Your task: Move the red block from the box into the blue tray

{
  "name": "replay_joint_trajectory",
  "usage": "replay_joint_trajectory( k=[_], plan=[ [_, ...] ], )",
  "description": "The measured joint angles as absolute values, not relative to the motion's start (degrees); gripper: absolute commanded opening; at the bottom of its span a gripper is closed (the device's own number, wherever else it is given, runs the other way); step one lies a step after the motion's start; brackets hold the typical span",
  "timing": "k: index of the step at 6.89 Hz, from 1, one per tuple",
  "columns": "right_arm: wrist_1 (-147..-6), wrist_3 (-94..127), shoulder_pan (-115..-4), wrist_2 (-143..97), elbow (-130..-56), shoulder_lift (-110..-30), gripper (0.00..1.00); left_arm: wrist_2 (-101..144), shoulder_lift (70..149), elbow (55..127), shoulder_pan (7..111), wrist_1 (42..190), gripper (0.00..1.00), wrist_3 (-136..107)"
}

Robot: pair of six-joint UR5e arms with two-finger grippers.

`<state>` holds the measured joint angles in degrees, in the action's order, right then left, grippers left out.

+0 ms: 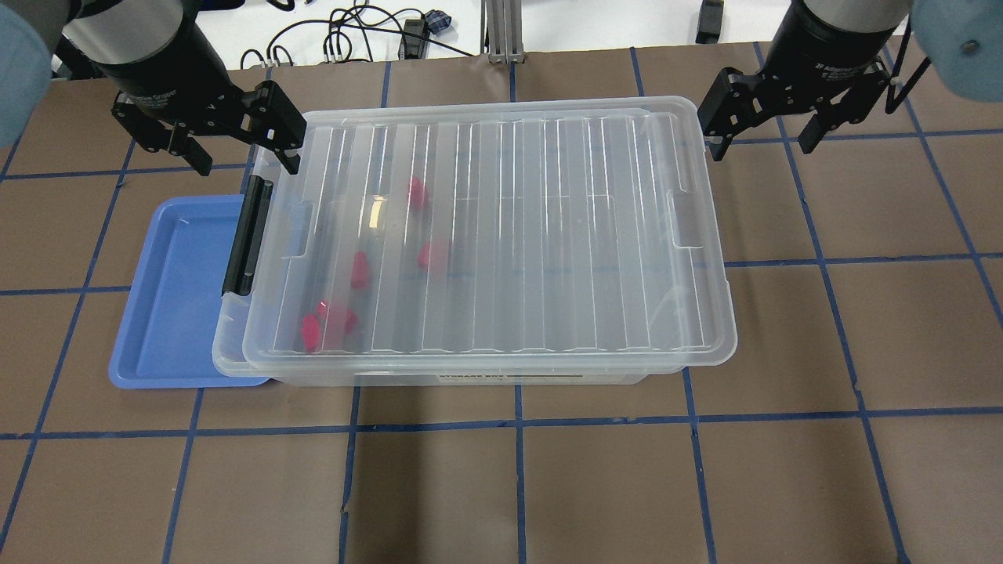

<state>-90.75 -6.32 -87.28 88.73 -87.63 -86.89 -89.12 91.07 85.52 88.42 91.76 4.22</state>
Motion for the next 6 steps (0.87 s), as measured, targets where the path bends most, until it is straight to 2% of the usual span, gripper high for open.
replay_joint_trajectory(
  k=[3,6],
  plan=[
    [-103.1,-6.8,-87.2,90.1,-97.1,-84.2,1.00,-89.1,91.3,85.5,88.4,91.8,1.00,4.1],
    [-106.4,-6.8,-87.2,91.4,-99.1,-82.3,1.00,-89.0,91.2,85.6,88.4,91.8,1.00,4.2]
  ],
)
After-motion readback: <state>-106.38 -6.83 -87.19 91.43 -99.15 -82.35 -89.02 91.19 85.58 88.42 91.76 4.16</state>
